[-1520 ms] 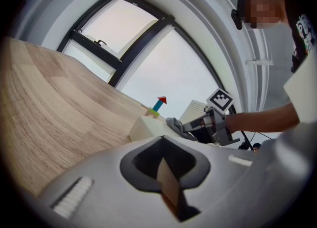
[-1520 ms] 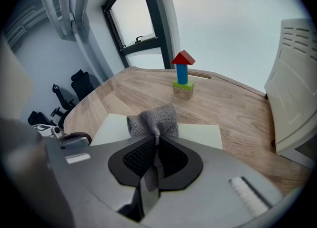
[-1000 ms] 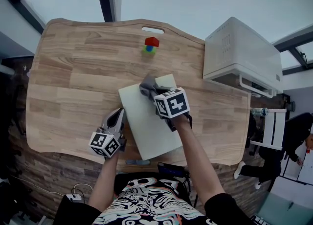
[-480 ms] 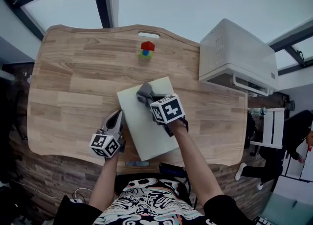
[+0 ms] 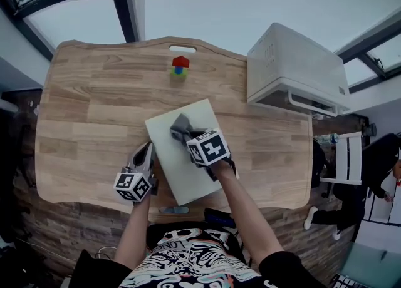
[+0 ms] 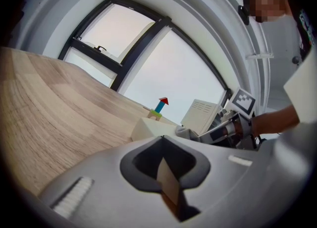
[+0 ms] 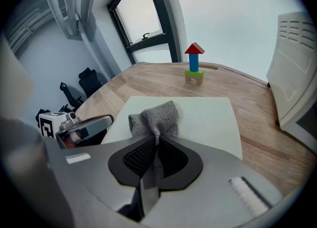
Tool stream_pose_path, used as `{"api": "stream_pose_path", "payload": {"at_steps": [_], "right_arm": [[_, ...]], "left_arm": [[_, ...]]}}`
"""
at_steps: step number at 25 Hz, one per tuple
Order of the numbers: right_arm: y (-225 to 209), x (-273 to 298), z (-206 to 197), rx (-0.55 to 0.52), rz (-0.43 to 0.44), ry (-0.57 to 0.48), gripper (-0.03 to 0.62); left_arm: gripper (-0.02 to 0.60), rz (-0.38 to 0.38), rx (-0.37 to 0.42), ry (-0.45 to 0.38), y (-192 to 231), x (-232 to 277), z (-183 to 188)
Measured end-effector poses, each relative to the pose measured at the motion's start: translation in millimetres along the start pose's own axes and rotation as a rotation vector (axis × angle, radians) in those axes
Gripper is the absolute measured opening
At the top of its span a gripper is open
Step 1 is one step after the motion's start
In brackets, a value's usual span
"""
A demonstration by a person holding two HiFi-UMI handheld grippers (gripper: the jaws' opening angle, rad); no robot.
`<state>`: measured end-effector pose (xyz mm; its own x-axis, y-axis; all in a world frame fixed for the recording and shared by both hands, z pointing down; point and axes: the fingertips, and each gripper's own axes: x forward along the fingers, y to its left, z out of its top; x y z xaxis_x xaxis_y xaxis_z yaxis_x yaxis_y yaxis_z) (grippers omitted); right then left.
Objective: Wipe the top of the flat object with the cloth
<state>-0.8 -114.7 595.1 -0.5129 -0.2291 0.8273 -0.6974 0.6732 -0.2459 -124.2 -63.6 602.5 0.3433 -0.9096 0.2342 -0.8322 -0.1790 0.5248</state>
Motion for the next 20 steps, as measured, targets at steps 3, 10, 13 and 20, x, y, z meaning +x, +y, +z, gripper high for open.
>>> {"api": "stream_pose_path", "payload": {"at_steps": [3, 10, 13, 20], "right_arm": [[1.2, -1.5, -2.8, 0.009, 0.004, -0.002, 0.02], [4.2, -6.7, -13.6, 0.012, 0.012, -0.001, 0.02], [5.0, -9.1, -18.6, 0.012, 0.01, 0.0, 0.02], [8.0, -13.4, -28.2, 0.008, 0.009, 0.0, 0.02]], "left_arm": [[0.057, 0.006, 0.011, -0.004, 0.0, 0.0, 0.0], [0.057, -0.001, 0.004, 0.001, -0.1, 0.6, -0.3], [0.057, -0.002, 0.002, 0.002, 0.3, 1.3, -0.5], [0.057, -0.001, 0.002, 0.002, 0.8, 1.0, -0.6]]}}
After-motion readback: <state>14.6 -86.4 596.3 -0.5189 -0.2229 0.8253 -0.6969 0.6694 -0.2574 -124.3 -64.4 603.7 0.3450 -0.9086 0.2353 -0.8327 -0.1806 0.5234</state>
